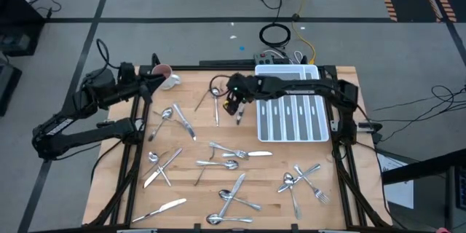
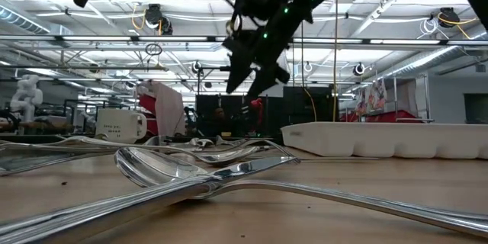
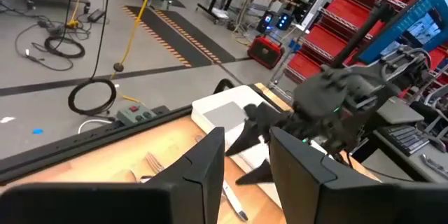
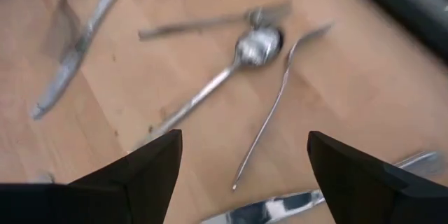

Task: Sort silverware
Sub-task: Put the fork in the right section of the silverware tray

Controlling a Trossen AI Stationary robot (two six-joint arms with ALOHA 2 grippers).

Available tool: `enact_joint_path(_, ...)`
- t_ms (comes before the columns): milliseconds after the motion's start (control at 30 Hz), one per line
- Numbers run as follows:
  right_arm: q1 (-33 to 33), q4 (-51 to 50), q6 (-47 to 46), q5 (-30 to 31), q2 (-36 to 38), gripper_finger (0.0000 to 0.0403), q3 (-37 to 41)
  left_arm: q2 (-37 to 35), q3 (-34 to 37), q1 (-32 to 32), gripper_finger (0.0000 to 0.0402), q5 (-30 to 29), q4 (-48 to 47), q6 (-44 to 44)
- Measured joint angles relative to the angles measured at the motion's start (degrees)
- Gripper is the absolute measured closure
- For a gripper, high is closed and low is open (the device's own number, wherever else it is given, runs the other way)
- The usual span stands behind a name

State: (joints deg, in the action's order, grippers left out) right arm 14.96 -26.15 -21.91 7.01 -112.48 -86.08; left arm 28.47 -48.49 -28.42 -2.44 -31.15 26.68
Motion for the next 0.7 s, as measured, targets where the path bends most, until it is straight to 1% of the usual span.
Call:
enact_joint_path(133,-0.2,-0.4,-0.3,-1.3,-3.2,0.0105,0.0,0.0,0.0,0.0,0.0284,0.0,-0.3,0.0)
enact_joint_path(400,0.1,0.8,-1.8,-1.4,-8.0,0.0105,0.0,0.0,0.0,0.0,0.0284,0.1,-1.7,0.0)
enact_joint_path(567,0.7,0.3,-6.1,-1.0,-11.4,0.0106,0.0,0.0,0.0,0.0,0.0284,0.1,-2.2,-0.1)
enact_joint_path(633,1.0,-0.8,-7.8,-1.9,-12.1,0.0113,-0.3,0.0,0.0,0.0,0.0284,0.0,-2.4,-0.1)
enact_joint_path(700,1.5,-1.6,-8.2,-3.0,-13.0,0.0135,-0.4,0.0,0.0,0.0,0.0284,-0.1,-2.5,-0.3)
